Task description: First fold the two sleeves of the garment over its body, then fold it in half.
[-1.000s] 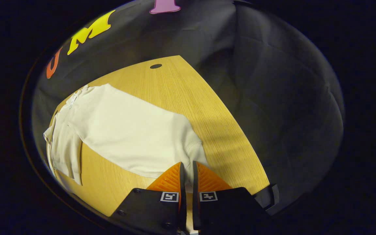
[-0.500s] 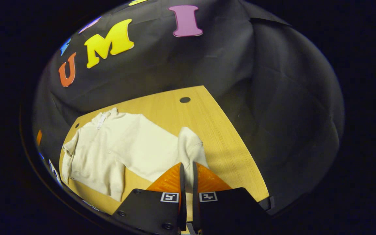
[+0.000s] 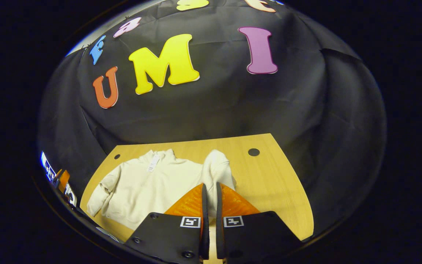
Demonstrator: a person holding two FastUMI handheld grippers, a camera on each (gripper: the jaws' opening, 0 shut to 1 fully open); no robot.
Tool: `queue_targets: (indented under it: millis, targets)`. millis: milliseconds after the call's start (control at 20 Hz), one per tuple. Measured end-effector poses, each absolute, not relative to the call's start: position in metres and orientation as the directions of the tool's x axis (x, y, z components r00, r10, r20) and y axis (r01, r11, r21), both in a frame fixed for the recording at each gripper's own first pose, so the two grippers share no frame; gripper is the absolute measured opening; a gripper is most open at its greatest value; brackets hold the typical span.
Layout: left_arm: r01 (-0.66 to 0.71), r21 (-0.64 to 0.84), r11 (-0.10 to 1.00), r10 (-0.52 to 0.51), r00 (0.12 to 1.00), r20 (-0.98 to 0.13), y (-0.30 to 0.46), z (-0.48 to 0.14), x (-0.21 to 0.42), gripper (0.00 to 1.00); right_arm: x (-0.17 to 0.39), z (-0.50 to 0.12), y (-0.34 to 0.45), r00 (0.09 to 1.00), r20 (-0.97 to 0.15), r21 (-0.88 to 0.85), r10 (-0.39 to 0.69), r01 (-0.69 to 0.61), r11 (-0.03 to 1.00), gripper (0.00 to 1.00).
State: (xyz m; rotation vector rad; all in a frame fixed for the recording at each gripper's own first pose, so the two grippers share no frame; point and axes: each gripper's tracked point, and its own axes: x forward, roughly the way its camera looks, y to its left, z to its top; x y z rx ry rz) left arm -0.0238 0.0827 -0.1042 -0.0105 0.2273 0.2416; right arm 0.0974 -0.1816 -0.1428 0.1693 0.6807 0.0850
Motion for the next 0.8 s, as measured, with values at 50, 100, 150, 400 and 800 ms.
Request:
queue_targets:
  millis: [50,100,150,400,800]
  targets:
    - [-0.247,0.017,0.969,0.244,0.942,-0.231,0.088,-0.107,-0.027,0.99,0.106,-0.139,-0.171,0.775,-0.614,0.187,0.149,-0.041,0.981,0.08]
    - [-0.259,0.016,0.966,0.255,0.938,-0.234,0.094,-0.108,-0.030,0.99,0.115,-0.133,-0.160,0.776,-0.608,0.191,0.167,-0.061,0.980,0.08]
    - [-0.272,0.014,0.962,0.268,0.935,-0.234,0.101,-0.108,-0.033,0.99,0.124,-0.127,-0.149,0.780,-0.600,0.192,0.180,-0.078,0.978,0.08]
    - [-0.353,0.013,0.936,0.346,0.908,-0.237,0.137,-0.110,-0.056,0.99,0.168,-0.110,-0.077,0.775,-0.571,0.219,0.269,-0.172,0.960,0.08]
    - [-0.475,0.020,0.880,0.461,0.843,-0.279,0.198,-0.122,-0.107,0.99,0.217,-0.131,0.069,0.708,-0.575,0.208,0.409,-0.357,0.910,0.08]
